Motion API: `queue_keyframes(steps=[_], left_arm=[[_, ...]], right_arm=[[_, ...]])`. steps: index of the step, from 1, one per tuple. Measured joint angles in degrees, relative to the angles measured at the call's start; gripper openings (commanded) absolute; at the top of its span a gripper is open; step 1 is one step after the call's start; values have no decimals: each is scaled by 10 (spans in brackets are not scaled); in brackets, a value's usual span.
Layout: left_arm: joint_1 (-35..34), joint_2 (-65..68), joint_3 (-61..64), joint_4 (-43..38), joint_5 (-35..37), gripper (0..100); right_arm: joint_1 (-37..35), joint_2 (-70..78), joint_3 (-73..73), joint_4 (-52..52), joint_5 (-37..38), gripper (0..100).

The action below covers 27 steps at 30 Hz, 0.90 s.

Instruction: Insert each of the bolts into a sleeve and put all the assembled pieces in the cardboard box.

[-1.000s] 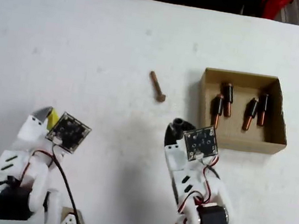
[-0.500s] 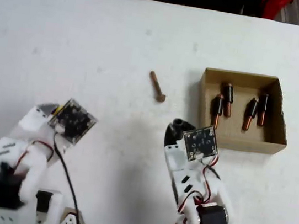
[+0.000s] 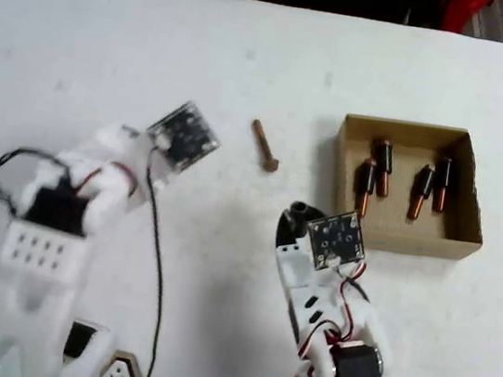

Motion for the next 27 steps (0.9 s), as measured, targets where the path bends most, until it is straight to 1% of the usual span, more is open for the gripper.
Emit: queue_keyframes(steps=[5,9,13,15,18,23,27], left_arm=[[40,127,-40,-61,-78,24],[65,228,-99,-81,-99,24],[70,327,-178,-84,-105,24],[70,377,-220,-84,-105,24],[70,453,-277,-84,-57,24],[70,555,-371,-84,72,24],[76,610,-425,-84,171,24]], right_arm=[[0,0,0,0,0,16],[0,0,0,0,0,16],[2,0,0,0,0,16],[20,0,0,0,0,16],[47,0,0,0,0,16],[80,0,0,0,0,16],[87,0,0,0,0,16]])
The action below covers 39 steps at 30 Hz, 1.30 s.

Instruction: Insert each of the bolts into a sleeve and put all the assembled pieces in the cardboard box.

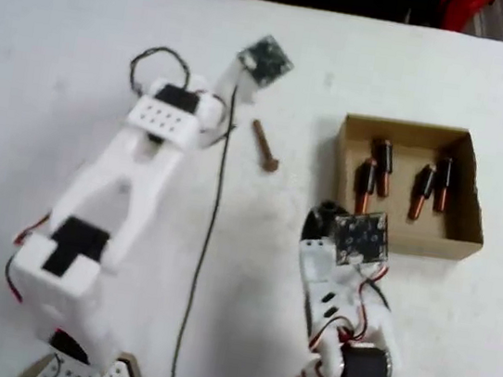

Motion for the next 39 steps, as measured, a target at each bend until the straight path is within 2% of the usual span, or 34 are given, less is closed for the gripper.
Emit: queue_keyframes(steps=[5,10,20,25,31,39], left_arm=[[37,33,-24,0,117,24],[80,40,-26,0,200,24],[86,87,-27,-43,381,34],[86,113,-28,-53,426,111],[86,113,-54,-53,455,111],[86,155,-55,-79,458,113]], right_arm=[[5,0,0,0,0,16],[17,0,12,0,0,16],[18,-1,12,0,0,16],[18,-1,12,0,0,16],[18,-1,12,0,0,16],[18,-1,12,0,0,16]])
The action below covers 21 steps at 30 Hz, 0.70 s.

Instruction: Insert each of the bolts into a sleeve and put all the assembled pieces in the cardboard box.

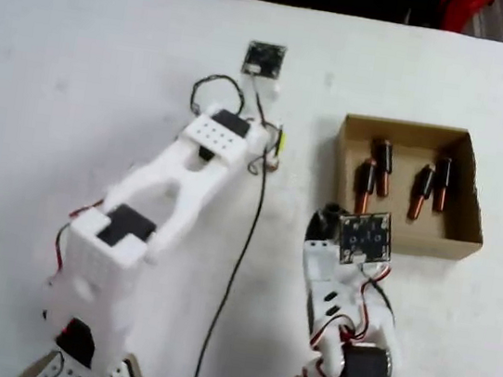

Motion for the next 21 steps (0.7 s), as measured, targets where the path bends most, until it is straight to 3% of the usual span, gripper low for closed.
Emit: queue_keyframes(steps=[21], left_arm=[[11,74,-55,-10,1,113]], right_arm=[[0,0,0,0,0,16]])
